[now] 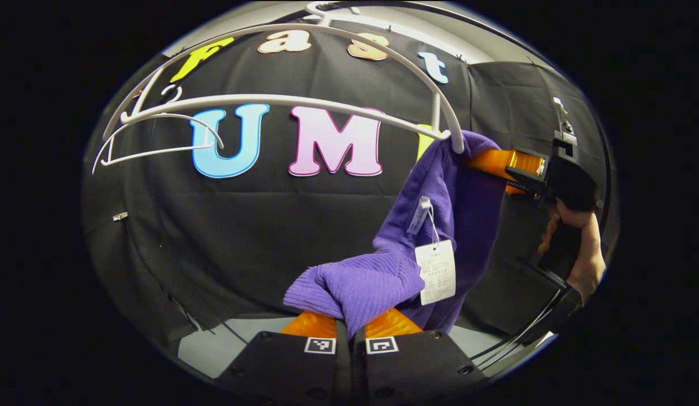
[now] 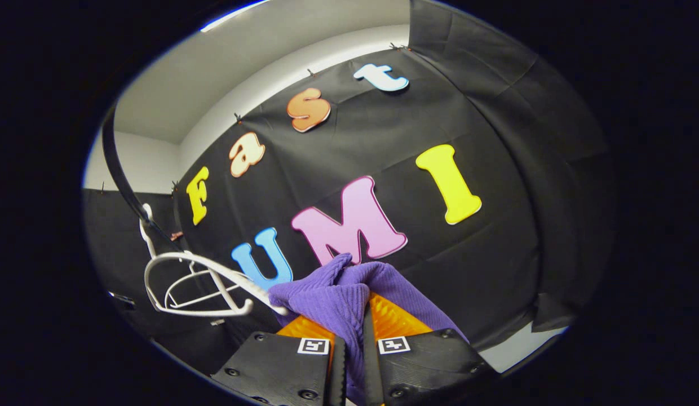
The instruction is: Grasp the clothes on the hanger with both hands and then place them into the laundry hamper below.
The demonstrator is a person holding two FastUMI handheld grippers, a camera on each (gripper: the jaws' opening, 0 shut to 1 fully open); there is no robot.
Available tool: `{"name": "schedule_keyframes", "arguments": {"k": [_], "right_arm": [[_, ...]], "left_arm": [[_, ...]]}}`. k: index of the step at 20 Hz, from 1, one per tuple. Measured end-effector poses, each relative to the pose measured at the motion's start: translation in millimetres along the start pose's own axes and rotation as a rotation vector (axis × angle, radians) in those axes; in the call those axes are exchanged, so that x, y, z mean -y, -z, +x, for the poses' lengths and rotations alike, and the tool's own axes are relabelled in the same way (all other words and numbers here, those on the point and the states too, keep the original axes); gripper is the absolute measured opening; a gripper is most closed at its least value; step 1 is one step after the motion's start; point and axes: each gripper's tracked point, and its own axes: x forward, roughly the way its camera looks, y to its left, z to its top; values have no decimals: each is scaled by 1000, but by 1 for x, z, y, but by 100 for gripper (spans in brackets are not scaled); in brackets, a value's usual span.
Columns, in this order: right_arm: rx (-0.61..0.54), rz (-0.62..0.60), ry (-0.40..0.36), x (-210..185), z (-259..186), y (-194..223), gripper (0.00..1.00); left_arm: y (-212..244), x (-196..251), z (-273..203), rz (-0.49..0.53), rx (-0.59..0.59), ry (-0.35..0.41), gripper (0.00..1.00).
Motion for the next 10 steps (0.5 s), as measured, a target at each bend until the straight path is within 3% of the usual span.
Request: {"name": "schedule_keyframes", "arguments": {"k": [3,10], "right_arm": [[-141,-29,-26,-6,-17,48,17],[-470,-166,-192,-64,-71,150,17]], "left_arm": [[15,-5,-3,-18,-35,-1,5],[58,-18,-18,-36,-131,-28,5]]}}
